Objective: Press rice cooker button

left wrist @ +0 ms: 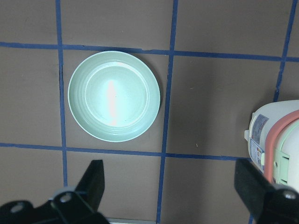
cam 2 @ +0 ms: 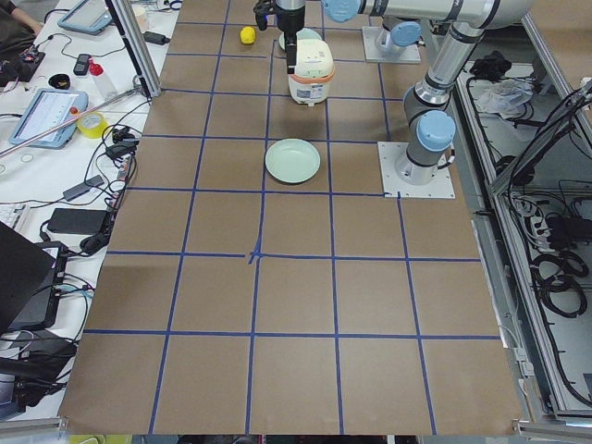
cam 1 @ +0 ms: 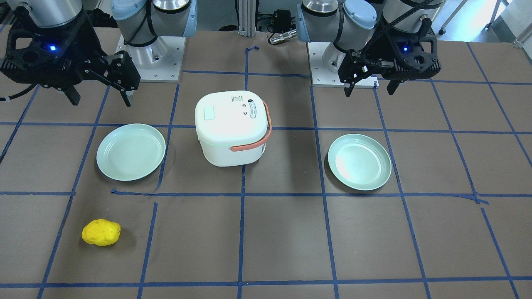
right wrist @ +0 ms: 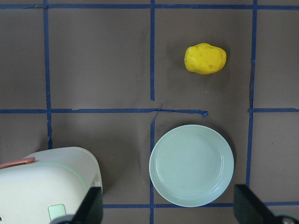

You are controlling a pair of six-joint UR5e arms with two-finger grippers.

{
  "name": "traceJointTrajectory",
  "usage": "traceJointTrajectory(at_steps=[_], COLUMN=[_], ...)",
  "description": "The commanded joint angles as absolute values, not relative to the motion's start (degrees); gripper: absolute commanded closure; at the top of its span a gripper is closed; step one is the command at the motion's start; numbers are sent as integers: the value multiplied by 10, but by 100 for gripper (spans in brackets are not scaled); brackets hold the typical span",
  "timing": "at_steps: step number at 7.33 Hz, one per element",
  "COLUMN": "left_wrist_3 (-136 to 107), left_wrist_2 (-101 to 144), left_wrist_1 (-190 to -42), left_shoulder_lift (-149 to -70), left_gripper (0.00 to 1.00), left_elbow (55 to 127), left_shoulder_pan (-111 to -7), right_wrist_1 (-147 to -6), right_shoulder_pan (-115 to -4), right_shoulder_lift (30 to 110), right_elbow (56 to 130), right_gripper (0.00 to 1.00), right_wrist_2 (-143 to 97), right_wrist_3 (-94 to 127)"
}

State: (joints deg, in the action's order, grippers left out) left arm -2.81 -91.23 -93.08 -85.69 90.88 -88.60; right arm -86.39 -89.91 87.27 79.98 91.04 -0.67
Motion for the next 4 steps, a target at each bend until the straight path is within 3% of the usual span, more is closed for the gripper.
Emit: traceJointTrajectory(at_steps=[1,4], left_wrist_3=[-28,-28], left_wrist_2=[-912,-912], left_wrist_1=[-931,-931], left_shoulder_lift=[-857,-857], left_gripper=[0,0], left_elbow=[909,909], left_shoulder_pan=[-886,-886], right_wrist_1=[-864,-864], right_shoulder_pan=[-899,-900], right_shoulder_lift=[873,873], right_elbow=[800,801], right_gripper=[0,0], right_wrist_2=[911,912], right_wrist_3=[-6,-8])
